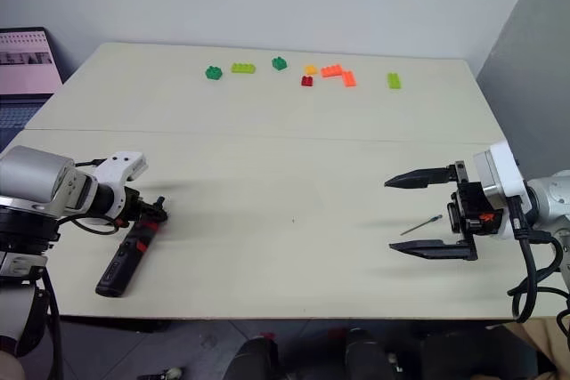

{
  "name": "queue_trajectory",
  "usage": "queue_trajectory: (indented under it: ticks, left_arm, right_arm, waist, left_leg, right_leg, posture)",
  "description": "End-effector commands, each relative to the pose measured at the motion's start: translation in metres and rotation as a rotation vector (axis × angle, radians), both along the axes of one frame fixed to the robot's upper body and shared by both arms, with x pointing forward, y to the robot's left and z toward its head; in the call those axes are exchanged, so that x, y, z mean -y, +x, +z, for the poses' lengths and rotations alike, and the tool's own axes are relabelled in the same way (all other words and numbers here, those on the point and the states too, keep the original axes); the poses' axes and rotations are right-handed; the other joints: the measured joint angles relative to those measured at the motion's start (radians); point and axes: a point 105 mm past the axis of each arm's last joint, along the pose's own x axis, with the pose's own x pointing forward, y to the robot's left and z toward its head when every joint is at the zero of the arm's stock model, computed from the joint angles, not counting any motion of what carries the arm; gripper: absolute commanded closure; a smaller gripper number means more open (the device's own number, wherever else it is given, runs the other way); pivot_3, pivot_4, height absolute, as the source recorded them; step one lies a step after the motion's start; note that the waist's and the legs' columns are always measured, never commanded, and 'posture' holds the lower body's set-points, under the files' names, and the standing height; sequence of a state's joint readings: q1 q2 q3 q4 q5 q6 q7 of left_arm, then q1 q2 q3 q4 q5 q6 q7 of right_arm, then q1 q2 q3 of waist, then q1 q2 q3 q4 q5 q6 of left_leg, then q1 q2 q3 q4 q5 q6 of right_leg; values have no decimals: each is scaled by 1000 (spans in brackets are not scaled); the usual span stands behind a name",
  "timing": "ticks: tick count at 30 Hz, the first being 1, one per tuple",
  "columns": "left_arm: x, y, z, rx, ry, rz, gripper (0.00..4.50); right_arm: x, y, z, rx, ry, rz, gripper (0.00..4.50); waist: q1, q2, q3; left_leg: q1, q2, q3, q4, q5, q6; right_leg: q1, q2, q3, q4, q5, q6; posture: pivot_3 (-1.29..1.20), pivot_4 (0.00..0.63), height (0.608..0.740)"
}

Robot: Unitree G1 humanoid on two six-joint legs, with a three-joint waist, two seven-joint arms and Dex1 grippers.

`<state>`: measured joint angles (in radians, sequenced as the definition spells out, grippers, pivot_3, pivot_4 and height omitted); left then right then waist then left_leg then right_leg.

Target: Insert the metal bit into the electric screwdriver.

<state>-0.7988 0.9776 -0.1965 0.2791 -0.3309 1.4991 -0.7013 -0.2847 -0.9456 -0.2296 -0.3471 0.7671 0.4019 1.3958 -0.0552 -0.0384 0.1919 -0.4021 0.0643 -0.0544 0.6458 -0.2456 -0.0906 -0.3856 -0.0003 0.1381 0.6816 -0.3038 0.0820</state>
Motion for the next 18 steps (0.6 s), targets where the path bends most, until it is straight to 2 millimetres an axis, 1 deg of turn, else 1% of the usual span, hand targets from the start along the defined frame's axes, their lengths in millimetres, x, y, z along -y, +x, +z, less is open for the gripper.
queue_trajectory:
  ticks: [1,3,5,6,8,10,13,15,18]
  left_arm:
    - [42,13,36,160,-64,-242,2863]
    - [73,16,56,247,-108,-392,2863]
    - [93,23,75,340,-147,-463,2863]
    - [105,28,87,417,-172,-507,2863]
    - [128,28,103,491,-271,-584,2863]
    - [152,23,118,586,-355,-693,2863]
    - [180,27,129,710,-432,-739,2863]
    - [195,33,133,842,-450,-748,2863]
    - [209,40,132,980,-465,-728,2863]
  right_arm:
    - [1,-3,7,41,-1,7,0]
    - [0,-4,8,45,3,-2,0]
    - [0,-5,8,47,8,-14,0]
    - [0,-6,8,47,10,-23,0]
    - [2,-6,7,41,13,-53,0]
    - [3,-6,6,32,9,-90,0]
    - [4,-5,9,31,44,-160,0]
    - [2,-5,14,41,79,-197,0]
    - [-3,-4,21,52,135,-238,0]
  waist:
    - [3,0,0]
    - [11,0,0]
    - [23,-1,0]
    - [26,-1,0]
    - [26,-1,0]
    - [24,-1,0]
    - [23,0,0]
    - [23,0,0]
    - [22,0,0]
  left_leg:
    - [0,0,0,0,0,0]
    - [-1,0,0,0,0,0]
    - [-2,0,-1,1,0,0]
    - [-2,0,-1,1,0,0]
    - [-2,0,-1,1,0,0]
    - [-2,0,-1,1,0,0]
    - [-2,0,-1,1,0,0]
    - [-2,0,-1,1,0,0]
    - [-1,0,-1,1,0,0]
  right_leg:
    - [0,0,0,0,0,0]
    - [0,0,-1,0,0,0]
    - [0,-1,-1,0,0,0]
    - [0,-1,-1,-1,0,0]
    - [0,-1,-2,-1,0,0]
    - [0,0,-2,-1,0,0]
    - [0,-1,-2,-1,0,0]
    - [0,-1,-2,0,0,0]
    - [0,-1,-2,0,0,0]
  posture:
    - [0,150,740]
    - [0,150,740]
    - [0,150,740]
    - [0,150,740]
    - [0,150,740]
    - [0,150,740]
    - [0,150,740]
    - [0,150,740]
    - [0,150,740]
